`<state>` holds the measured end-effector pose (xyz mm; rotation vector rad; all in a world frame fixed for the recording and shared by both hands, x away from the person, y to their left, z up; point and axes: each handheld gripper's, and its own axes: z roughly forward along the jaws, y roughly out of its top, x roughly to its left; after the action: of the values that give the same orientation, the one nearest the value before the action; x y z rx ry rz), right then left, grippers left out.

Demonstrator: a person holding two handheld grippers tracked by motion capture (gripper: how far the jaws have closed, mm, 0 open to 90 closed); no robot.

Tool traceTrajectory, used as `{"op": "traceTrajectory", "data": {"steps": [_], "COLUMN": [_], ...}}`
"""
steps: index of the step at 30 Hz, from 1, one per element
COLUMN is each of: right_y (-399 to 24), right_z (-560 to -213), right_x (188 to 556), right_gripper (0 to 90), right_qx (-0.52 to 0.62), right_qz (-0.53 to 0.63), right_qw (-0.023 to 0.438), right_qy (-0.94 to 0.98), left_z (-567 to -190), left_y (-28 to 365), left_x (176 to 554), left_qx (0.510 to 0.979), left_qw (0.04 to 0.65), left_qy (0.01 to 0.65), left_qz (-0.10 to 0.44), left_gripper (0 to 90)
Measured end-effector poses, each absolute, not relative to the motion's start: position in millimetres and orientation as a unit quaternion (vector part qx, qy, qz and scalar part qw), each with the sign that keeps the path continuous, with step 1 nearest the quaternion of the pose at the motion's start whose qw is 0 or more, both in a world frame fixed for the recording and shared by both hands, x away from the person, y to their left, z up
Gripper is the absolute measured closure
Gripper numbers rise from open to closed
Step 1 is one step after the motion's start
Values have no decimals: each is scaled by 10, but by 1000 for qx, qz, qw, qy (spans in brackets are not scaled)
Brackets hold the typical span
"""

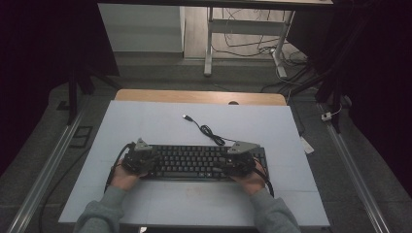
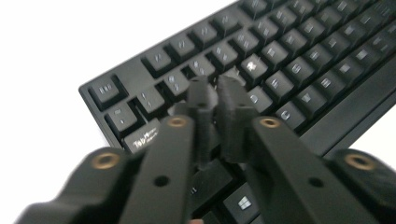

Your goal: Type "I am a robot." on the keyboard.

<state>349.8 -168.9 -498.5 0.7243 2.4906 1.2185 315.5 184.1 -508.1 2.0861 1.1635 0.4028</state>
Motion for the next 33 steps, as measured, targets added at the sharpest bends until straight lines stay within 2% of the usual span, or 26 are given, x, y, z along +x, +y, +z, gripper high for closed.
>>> {"op": "traceTrajectory", "data": {"steps": [2, 8, 10, 19, 33], "right_y": [-1689, -1685, -1685, -1685, -1676], "right_z": [-4989, -4991, -4990, -4994, -4991], "right_x": [3500, 3500, 3499, 3503, 3495], "right_gripper": [524, 524, 524, 523, 523], "right_qx": [251, 249, 249, 249, 248], "right_qz": [421, 420, 419, 419, 422], "right_qw": [136, 136, 137, 137, 135], "right_qy": [861, 862, 862, 862, 862], "left_z": [-5044, -4969, -4953, -4898, -4892], "left_y": [1857, 1893, 1891, 1870, 1843], "left_x": [3141, 3121, 3117, 3091, 3079], "left_qx": [796, 786, 787, 790, 796], "left_qw": [366, 388, 390, 402, 400], "left_qy": [453, 457, 455, 440, 434], "left_qz": [161, 152, 150, 144, 138], "left_gripper": [646, 406, 369, 310, 288]}}
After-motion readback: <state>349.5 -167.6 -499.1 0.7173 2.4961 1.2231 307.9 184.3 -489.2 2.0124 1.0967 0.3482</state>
